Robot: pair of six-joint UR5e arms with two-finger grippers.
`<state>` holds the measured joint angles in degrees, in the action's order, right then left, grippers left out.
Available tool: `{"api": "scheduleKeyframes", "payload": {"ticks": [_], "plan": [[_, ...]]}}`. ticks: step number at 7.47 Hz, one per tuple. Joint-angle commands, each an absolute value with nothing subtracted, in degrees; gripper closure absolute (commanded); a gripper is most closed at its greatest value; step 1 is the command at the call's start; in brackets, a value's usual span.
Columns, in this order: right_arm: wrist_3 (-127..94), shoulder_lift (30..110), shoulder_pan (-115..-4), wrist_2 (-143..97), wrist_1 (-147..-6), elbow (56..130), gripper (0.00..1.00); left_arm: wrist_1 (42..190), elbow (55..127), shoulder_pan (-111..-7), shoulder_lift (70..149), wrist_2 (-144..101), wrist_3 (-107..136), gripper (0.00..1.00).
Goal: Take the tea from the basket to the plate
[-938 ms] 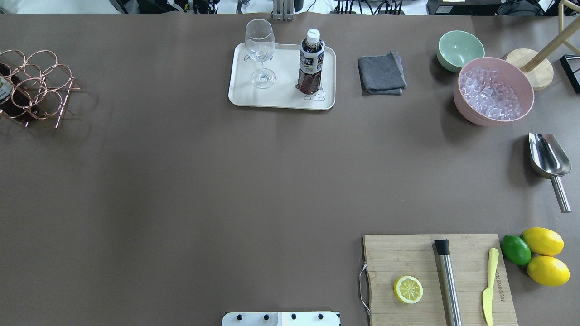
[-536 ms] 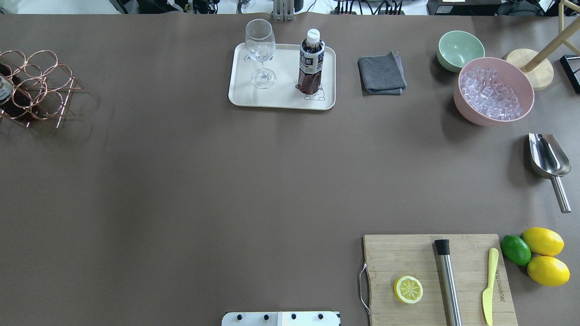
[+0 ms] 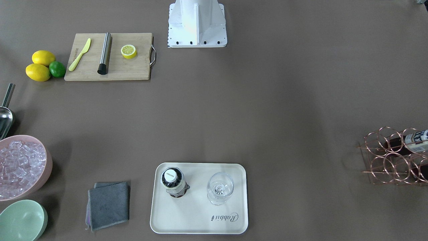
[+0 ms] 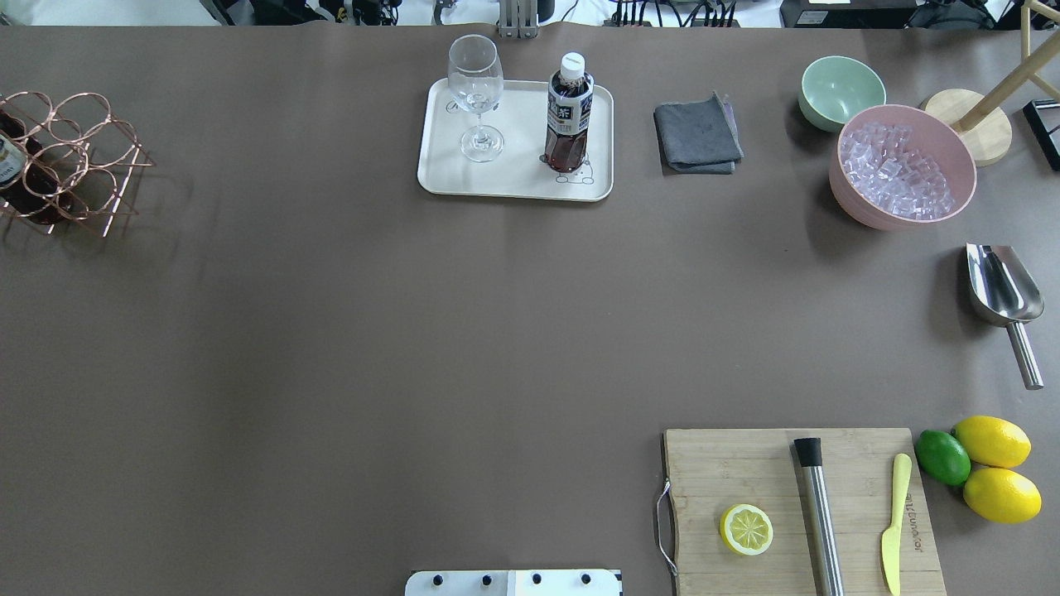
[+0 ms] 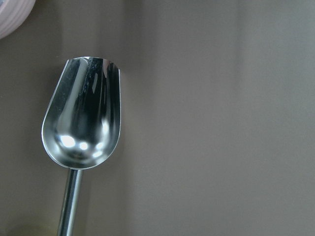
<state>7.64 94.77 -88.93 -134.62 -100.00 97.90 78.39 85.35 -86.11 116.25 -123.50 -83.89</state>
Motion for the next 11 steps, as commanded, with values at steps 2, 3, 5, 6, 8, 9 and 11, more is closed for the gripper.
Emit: {"api": "scheduleKeyframes", "payload": {"ticks": [2, 3, 5, 6, 8, 9, 11], "plan": [[7.3, 93.35, -87.45, -134.82, -99.41, 97.38, 0.0, 78.31, 89.3, -82.88, 114.26, -119.71, -83.67, 0.02], [6.86, 92.9, -87.45, -135.43, -99.4, 97.9, 0.0, 78.14, 89.3, -83.49, 114.08, -120.06, -83.58, 0.02], [6.06, 93.07, -87.89, -136.32, -99.67, 98.61, 0.0, 76.22, 89.47, -89.09, 112.6, -124.33, -83.5, 0.02], [6.06, 93.34, -87.89, -136.23, -99.49, 98.53, 0.0, 75.51, 89.56, -93.38, 109.8, -128.8, -81.67, 0.02], [6.06, 93.95, -88.33, -136.14, -99.49, 98.52, 0.0, 75.59, 92.18, -97.11, 106.27, -132.36, -73.32, 0.02], [6.06, 94.22, -88.33, -135.79, -99.58, 98.61, 0.0, 74.02, 95.33, -99.03, 104.08, -132.36, -72.95, 0.02], [6.06, 94.22, -88.42, -135.62, -99.58, 98.44, 0.0, 71.91, 95.53, -98.53, 101.96, -132.1, -52.98, 0.02]]}}
